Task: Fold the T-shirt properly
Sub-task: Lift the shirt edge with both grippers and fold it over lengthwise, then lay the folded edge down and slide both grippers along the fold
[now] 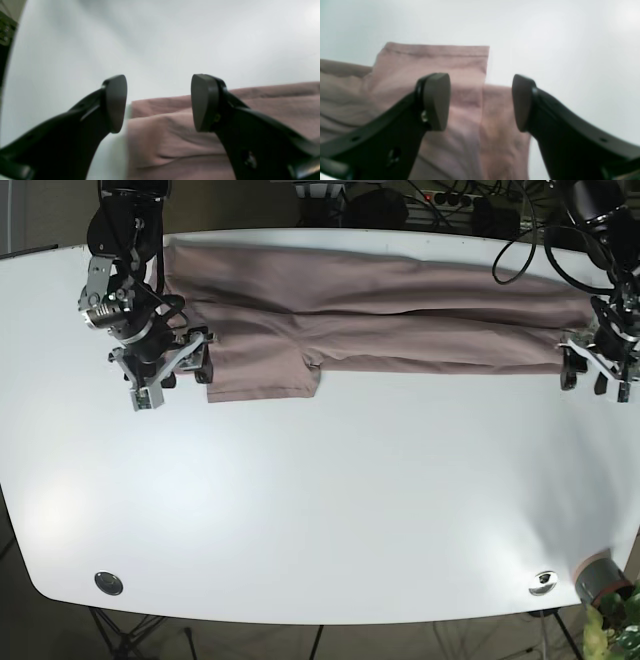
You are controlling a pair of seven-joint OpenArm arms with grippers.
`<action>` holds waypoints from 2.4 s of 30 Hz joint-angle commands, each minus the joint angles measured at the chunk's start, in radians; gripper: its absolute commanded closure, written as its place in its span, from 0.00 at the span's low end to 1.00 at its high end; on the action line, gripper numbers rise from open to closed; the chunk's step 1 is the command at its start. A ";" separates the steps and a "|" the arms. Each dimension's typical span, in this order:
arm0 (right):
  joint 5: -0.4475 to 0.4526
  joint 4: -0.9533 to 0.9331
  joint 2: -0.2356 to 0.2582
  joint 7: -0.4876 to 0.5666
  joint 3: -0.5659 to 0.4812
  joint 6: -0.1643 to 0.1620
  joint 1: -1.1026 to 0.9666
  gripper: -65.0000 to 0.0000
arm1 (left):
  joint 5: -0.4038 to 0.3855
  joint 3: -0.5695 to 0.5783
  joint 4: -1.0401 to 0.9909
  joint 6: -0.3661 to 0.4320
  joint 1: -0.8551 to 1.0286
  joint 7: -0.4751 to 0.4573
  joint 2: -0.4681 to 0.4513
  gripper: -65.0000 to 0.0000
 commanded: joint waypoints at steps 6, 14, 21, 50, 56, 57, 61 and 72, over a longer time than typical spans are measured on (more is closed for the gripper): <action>0.014 -0.204 0.008 0.019 -0.031 0.001 0.150 0.42 | -0.017 0.045 0.013 -0.001 -0.002 -0.022 -0.020 0.42; 0.014 -0.374 0.010 0.024 -0.032 0.001 0.234 0.42 | -0.017 0.047 -0.144 -0.001 -0.010 -0.026 -0.026 0.42; 0.015 -0.405 0.007 0.024 -0.087 0.001 0.231 0.43 | -0.017 0.045 -0.190 -0.001 -0.010 -0.028 -0.040 0.42; 0.023 0.081 -0.036 -0.011 -0.163 0.001 -0.013 0.97 | -0.017 0.050 -0.191 -0.001 -0.018 -0.028 -0.036 0.42; 0.023 0.172 -0.053 -0.010 -0.114 0.001 -0.154 0.97 | -0.017 0.050 -0.191 -0.001 -0.018 -0.028 -0.036 0.42; 0.022 0.172 -0.072 -0.010 -0.097 0.001 -0.176 0.97 | -0.017 0.052 -0.191 -0.001 -0.018 -0.028 -0.036 0.42; 0.017 0.174 -0.085 -0.008 -0.077 0.001 -0.219 0.97 | -0.017 0.050 -0.191 -0.001 -0.018 -0.028 -0.040 0.42; 0.023 0.170 -0.093 0.032 0.100 0.007 -0.303 0.97 | -0.017 0.049 -0.191 -0.001 -0.016 -0.028 -0.048 0.42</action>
